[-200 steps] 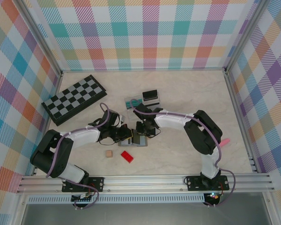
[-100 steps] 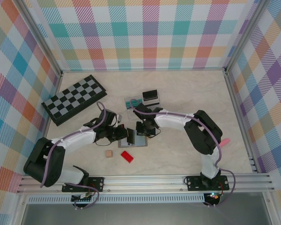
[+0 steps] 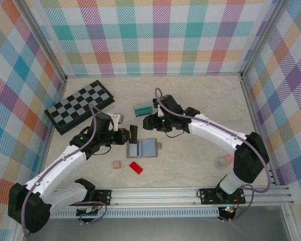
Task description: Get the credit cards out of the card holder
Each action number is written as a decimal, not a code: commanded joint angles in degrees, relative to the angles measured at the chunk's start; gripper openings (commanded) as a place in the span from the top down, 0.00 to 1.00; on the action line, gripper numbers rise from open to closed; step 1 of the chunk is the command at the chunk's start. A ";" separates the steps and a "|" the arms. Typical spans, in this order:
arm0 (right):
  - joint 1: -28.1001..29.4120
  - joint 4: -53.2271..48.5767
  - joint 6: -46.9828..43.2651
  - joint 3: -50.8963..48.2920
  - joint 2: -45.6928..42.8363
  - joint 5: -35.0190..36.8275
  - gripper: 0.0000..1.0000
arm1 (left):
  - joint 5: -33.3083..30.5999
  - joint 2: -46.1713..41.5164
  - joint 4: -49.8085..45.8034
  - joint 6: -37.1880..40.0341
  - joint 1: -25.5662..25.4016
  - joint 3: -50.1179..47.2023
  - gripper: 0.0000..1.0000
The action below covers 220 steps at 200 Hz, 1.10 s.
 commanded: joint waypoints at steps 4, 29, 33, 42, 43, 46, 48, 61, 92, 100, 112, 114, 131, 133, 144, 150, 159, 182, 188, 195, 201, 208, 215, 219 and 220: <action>-1.94 4.12 -0.18 -4.46 -2.33 -4.09 0.31 | 2.92 -1.44 3.10 1.15 1.08 1.39 1.00; -3.49 2.84 0.00 -5.98 -4.19 -1.19 0.26 | 3.49 -1.00 4.57 1.41 1.02 2.26 1.00; -3.78 2.33 0.00 -6.16 -4.47 -0.56 0.25 | 3.41 -0.78 4.56 1.78 1.01 2.70 1.00; -4.46 0.88 -0.23 -6.36 -4.97 1.26 0.21 | 3.48 -0.12 4.41 2.59 0.92 3.57 1.00; -4.55 0.72 -0.25 -6.40 -5.03 1.45 0.21 | 3.48 0.00 4.45 2.69 0.90 3.68 1.00; -4.72 0.18 -0.40 -6.49 -5.20 2.12 0.19 | 3.51 0.20 4.48 3.04 0.88 4.04 1.00; -4.90 -0.15 -0.58 -6.52 -5.25 2.50 0.19 | 3.49 0.40 4.53 3.26 0.83 4.30 1.00; -6.27 -1.39 -1.41 -7.19 -6.00 4.37 0.14 | 2.36 1.74 4.65 4.82 0.41 5.91 1.00; -11.04 -0.95 -3.88 -10.32 -8.10 5.33 0.03 | 0.18 7.62 4.54 9.90 -1.58 12.31 1.00; -12.25 -0.85 -4.89 -11.02 -8.58 5.65 0.01 | -0.08 9.82 4.13 11.73 -2.28 14.74 1.00; -13.98 -0.68 -6.67 -11.99 -9.26 5.69 0.00 | -0.88 13.45 2.73 15.15 -3.47 18.70 1.00; -14.27 -0.59 -6.90 -12.20 -9.37 5.68 0.00 | -1.08 14.26 2.38 15.87 -3.75 19.58 1.00; -16.47 0.10 -8.69 -13.81 -10.40 5.39 0.00 | -2.30 20.11 -1.00 22.87 -5.47 26.69 1.00; -16.71 0.18 -8.81 -14.00 -10.55 5.21 0.00 | -2.31 20.85 -1.37 23.60 -5.50 27.97 1.00; -17.90 0.80 -9.47 -15.22 -11.21 4.62 0.00 | -1.52 24.71 -3.68 28.42 -5.80 32.58 1.00; -18.48 1.11 -9.72 -15.85 -11.54 4.01 0.00 | -1.27 26.77 -4.62 30.67 -5.84 34.90 1.00; -19.31 1.85 -10.14 -16.96 -12.02 3.17 0.00 | -0.04 29.49 -5.69 33.96 -5.89 38.27 1.00; -21.03 3.60 -11.11 -19.37 -12.74 1.44 0.00 | 2.39 36.06 -8.65 41.17 -5.92 46.66 1.00; -21.36 3.76 -11.25 -19.68 -12.62 1.28 0.00 | 2.42 37.75 -9.89 42.88 -5.94 49.06 1.00; -21.72 3.87 -11.34 -20.04 -12.66 1.15 0.00 | 2.14 39.86 -11.32 44.78 -5.98 51.68 1.00; -21.92 4.05 -11.26 -20.34 -12.64 1.03 0.00 | 1.51 41.69 -12.27 46.07 -5.98 54.11 1.00; -22.10 4.28 -11.19 -20.65 -12.70 0.84 0.00 | 0.49 43.82 -13.87 47.64 -6.01 56.92 1.00; -22.17 4.55 -10.96 -21.03 -12.73 0.89 0.00 | -0.32 46.10 -15.49 49.38 -6.06 59.64 1.00; -22.21 4.80 -10.86 -21.31 -12.74 0.93 0.00 | -0.64 47.26 -16.39 50.41 -6.04 61.16 1.00; -22.21 4.88 -10.79 -21.35 -12.79 0.93 0.00 | -0.73 47.51 -16.72 50.63 -6.05 61.57 1.00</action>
